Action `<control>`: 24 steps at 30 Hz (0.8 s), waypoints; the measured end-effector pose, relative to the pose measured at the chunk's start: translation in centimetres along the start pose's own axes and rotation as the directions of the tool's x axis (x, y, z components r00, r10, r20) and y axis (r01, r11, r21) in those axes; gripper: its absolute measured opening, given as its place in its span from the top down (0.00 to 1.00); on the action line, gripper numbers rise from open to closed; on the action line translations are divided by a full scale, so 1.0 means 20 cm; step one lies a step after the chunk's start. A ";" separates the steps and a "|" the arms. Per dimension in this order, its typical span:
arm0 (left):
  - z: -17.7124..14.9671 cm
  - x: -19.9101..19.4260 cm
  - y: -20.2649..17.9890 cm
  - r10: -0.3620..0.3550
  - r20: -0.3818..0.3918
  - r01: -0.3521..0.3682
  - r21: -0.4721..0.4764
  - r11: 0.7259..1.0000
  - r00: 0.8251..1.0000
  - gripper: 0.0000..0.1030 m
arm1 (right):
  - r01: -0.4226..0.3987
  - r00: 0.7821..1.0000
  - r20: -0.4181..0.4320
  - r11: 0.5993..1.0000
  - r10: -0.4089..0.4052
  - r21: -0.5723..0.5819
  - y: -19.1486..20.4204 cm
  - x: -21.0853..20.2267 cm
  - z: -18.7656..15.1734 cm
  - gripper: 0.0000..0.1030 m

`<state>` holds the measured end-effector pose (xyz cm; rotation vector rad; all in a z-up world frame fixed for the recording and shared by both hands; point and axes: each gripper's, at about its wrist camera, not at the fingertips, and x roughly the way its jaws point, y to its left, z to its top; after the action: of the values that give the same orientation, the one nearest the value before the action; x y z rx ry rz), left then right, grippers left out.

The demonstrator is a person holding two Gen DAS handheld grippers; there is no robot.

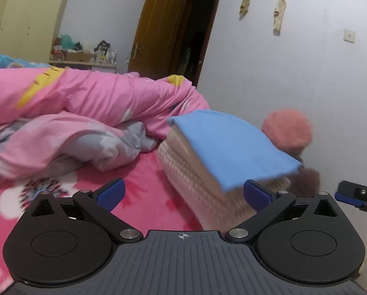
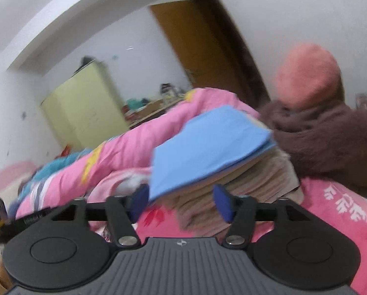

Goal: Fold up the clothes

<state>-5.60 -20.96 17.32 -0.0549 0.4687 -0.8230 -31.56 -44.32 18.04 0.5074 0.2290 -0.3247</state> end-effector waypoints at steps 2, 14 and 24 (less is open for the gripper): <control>-0.05 -0.16 -0.02 -0.004 -0.001 0.004 0.005 1.000 1.000 0.00 | 0.001 1.000 0.000 0.998 -0.001 -0.066 0.16 -0.10 -0.08 0.29; -0.27 -0.63 0.00 0.218 -0.038 -0.220 -0.062 0.973 0.975 0.00 | 0.120 0.991 -0.031 0.974 -0.129 -0.193 0.66 -0.37 -0.41 0.01; -0.34 -0.73 -0.01 0.222 0.002 -0.222 -0.059 0.973 0.975 0.00 | 0.189 0.979 -0.019 0.941 -0.202 -0.281 0.84 -0.38 -0.47 0.00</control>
<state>-17.17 -9.76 16.90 -0.0588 0.4817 -0.5889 -33.89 -23.71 19.57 0.2133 0.3671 -0.4668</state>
